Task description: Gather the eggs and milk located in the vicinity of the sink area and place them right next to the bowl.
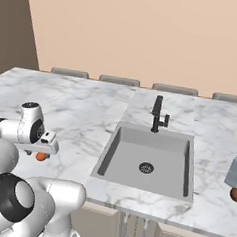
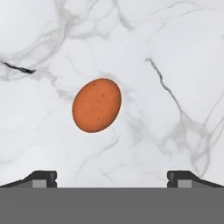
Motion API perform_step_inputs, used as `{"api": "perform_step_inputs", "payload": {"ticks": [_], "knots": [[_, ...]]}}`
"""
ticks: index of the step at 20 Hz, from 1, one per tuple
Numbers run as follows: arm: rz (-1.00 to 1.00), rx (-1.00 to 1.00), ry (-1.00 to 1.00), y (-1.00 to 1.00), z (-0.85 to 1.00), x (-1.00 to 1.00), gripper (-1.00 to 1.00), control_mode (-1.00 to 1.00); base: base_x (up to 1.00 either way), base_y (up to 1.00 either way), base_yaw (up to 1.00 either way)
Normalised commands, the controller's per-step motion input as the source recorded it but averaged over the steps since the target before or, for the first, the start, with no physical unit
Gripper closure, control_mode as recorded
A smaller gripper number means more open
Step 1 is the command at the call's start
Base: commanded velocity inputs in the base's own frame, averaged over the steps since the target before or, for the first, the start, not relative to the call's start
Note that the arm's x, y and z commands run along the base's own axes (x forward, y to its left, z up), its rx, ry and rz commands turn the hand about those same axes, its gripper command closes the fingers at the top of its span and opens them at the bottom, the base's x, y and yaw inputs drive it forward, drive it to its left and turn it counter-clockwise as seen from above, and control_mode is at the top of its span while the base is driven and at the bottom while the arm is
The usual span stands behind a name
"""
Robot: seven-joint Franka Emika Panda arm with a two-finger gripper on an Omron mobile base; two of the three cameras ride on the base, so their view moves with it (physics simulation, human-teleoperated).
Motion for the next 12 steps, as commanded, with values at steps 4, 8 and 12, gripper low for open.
{"api": "perform_step_inputs", "payload": {"ticks": [4,8,12], "knots": [[0.00,0.00,0.00,0.14,-0.07,0.05,-1.00,-1.00,0.00,0.00,0.00],[0.00,0.00,0.00,0.10,-0.07,0.01,-1.00,-1.00,0.00,0.00,0.00],[0.00,0.00,0.00,0.04,-0.07,0.01,-1.00,-1.00,0.00,0.00,0.00]]}}
